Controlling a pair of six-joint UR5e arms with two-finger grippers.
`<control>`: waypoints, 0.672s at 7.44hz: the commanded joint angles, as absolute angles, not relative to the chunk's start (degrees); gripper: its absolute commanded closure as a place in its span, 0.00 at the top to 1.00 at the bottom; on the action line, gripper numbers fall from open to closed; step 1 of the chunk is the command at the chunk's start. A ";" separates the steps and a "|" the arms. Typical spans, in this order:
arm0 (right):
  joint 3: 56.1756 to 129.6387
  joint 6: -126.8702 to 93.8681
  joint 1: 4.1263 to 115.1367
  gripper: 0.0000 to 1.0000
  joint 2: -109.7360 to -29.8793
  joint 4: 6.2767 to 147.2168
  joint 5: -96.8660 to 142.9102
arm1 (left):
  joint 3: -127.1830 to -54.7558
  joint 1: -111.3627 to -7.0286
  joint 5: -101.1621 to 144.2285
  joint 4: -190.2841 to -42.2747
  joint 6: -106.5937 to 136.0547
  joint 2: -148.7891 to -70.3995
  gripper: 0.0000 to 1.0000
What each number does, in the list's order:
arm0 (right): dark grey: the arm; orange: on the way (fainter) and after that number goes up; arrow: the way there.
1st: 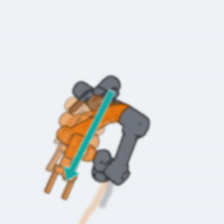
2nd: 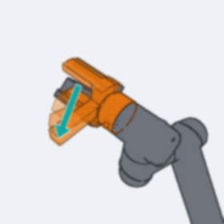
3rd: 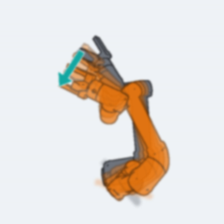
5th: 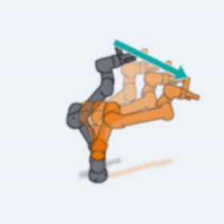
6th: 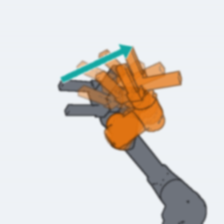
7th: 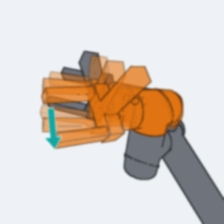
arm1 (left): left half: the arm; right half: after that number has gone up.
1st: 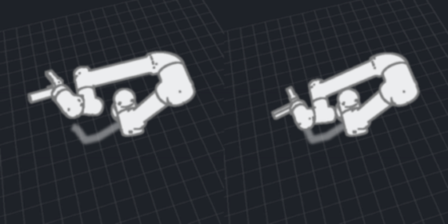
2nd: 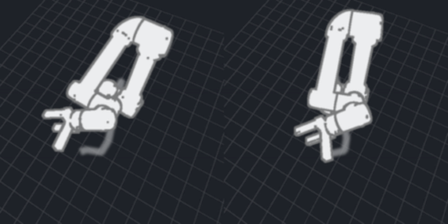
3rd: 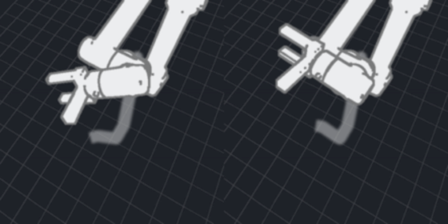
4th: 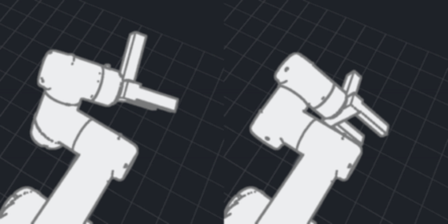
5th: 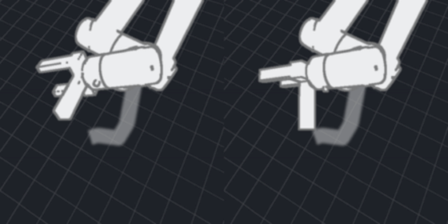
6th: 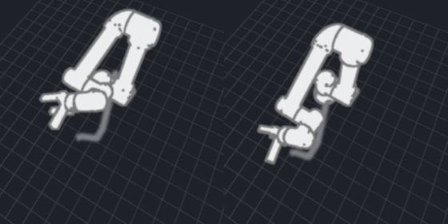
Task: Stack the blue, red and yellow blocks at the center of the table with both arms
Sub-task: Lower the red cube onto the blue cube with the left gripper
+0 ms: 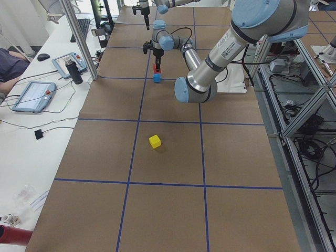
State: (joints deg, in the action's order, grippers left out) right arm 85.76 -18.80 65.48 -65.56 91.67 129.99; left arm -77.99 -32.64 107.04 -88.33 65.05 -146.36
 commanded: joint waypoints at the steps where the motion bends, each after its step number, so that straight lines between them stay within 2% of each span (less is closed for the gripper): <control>1: 85.69 -18.81 65.48 0.99 -65.65 91.67 129.99 | -77.87 -32.61 106.96 -88.33 61.79 -146.34 0.00; 5: 85.69 -18.81 65.48 0.99 -65.57 91.67 129.99 | -77.08 -32.61 107.05 -88.59 61.79 -146.34 0.00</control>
